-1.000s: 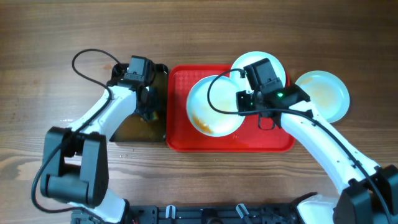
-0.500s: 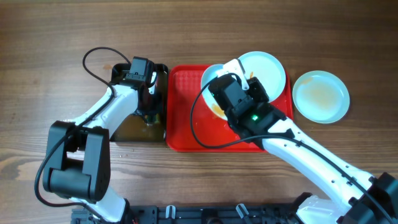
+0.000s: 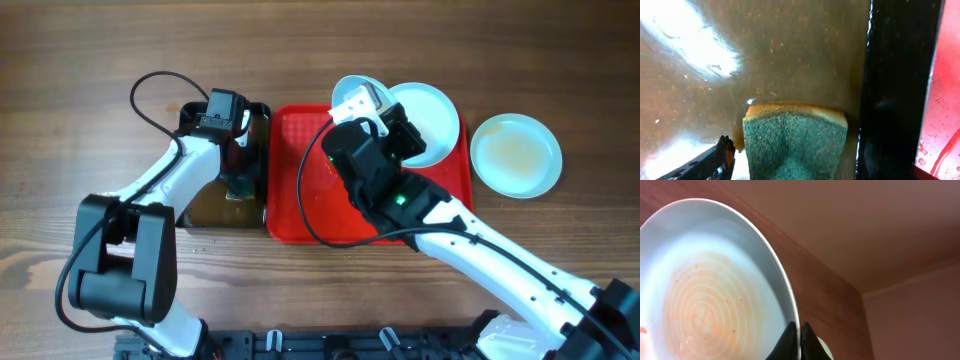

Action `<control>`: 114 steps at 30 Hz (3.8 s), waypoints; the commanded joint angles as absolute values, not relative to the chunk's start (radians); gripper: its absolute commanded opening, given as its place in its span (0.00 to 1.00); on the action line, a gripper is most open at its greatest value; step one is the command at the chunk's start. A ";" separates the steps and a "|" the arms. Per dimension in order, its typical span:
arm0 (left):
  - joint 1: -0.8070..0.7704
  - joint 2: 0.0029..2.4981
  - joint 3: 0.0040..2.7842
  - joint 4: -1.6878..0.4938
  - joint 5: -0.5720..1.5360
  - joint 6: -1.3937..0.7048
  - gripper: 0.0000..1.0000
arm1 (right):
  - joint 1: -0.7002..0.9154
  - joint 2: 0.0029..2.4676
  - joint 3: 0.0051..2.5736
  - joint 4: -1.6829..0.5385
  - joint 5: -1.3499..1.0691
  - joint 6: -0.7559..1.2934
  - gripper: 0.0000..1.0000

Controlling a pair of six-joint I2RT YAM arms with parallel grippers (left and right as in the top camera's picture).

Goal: Clean dirty plates on tray and stack at the side
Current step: 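Lift the plate with right gripper and stack it on the side plate, then drag the last plate toward tray center and grasp its rim, right gripper, then lift the sponge from the water with the left gripper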

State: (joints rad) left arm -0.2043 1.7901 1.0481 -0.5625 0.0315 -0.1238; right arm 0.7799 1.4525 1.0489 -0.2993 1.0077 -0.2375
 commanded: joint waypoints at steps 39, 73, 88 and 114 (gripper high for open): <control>-0.207 1.839 1.046 -0.685 0.145 -0.172 0.55 | -0.191 1.443 0.957 -0.645 -0.376 0.169 0.46; -0.207 1.839 1.046 -0.527 0.145 -0.173 0.04 | 0.229 1.774 0.940 -0.539 -0.271 0.473 0.04; -0.206 1.588 1.081 -0.511 0.138 -0.171 0.04 | 0.229 1.774 0.940 -0.551 -0.270 0.471 0.04; -0.204 1.249 1.081 -0.328 0.009 -0.165 0.04 | 0.229 1.775 0.940 -0.519 -0.270 0.448 0.80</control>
